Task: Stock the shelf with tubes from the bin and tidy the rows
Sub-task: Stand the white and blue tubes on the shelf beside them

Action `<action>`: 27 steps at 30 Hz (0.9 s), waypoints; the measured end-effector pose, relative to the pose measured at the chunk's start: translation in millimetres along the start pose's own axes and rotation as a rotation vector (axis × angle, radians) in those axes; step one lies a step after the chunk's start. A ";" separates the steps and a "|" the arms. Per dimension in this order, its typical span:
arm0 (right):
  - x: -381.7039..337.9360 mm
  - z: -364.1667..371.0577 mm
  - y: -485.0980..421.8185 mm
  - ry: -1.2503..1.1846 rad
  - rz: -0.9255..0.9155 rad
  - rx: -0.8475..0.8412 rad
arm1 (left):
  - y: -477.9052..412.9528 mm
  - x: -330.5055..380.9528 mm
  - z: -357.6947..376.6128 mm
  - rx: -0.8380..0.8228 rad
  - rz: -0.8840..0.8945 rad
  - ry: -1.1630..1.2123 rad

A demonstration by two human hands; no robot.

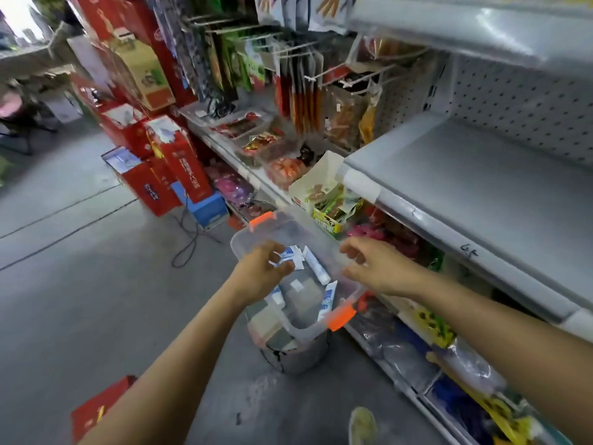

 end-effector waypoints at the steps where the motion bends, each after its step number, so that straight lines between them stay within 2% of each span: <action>1: 5.5 9.9 -19.1 -0.014 0.021 -0.027 | -14.0 -13.6 5.8 -0.008 -0.054 0.059; 7: 60.5 91.1 -141.1 -0.089 0.177 -0.223 | -103.2 -88.6 54.2 -0.021 -0.369 0.306; 11: 112.1 147.3 -208.3 -0.118 0.328 -0.295 | -165.2 -147.7 104.5 -0.026 -0.587 0.420; 15: 159.9 200.0 -259.0 -0.032 0.416 -0.294 | -208.4 -209.6 169.3 -0.028 -0.770 0.471; 18: 185.0 234.5 -283.1 0.024 0.488 -0.255 | -219.1 -246.8 214.1 -0.027 -0.943 0.411; 22: 198.0 274.9 -301.8 0.110 0.502 -0.203 | -232.6 -263.8 250.0 0.040 -0.971 0.263; 27: 212.7 307.9 -310.6 0.217 0.537 -0.173 | -243.9 -272.6 262.0 0.204 -0.881 -0.036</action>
Point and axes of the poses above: each hand's wrist, its own y-axis away from the middle knuckle, its own z-axis out of the palm, x = y × z, the point moved 7 cm from there along -y, towards the middle knuckle
